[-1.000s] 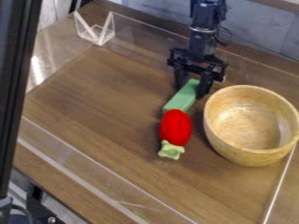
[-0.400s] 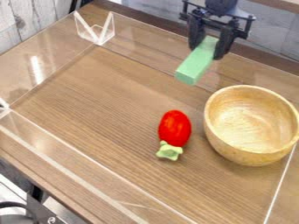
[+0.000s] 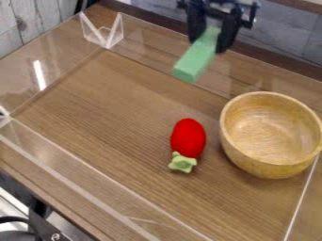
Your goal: Put the green stick in the brown bowl
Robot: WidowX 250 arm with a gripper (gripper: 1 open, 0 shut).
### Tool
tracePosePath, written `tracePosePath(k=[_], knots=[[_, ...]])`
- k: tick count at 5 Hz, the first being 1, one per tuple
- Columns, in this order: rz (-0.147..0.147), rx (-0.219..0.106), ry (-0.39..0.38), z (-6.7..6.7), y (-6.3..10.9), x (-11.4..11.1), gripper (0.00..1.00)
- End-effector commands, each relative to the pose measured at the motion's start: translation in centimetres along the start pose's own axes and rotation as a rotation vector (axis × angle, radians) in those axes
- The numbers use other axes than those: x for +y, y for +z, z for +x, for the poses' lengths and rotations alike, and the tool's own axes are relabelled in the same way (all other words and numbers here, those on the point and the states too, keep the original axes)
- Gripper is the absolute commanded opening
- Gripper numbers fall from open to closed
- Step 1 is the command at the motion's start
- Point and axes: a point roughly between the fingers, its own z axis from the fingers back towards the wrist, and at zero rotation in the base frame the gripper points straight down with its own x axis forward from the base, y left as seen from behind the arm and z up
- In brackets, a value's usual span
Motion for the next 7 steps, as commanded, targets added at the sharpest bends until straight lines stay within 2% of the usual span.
tracePosePath(k=[1, 2, 3, 4, 5, 7], knots=[[-0.001, -0.064, -0.004, -1.5, 1.4, -3.0, 0.00], [-0.004, -0.049, -0.014, -2.3, -0.2, -6.1, 0.00], [-0.005, -0.039, -0.014, -3.1, -2.3, -7.6, 0.00], [-0.003, -0.038, -0.006, -3.6, -4.4, -7.8, 0.00], [-0.001, -0.038, 0.008, -3.8, -5.6, -7.4, 0.00], [0.007, -0.028, 0.019, -3.7, -6.5, -7.0, 0.00]])
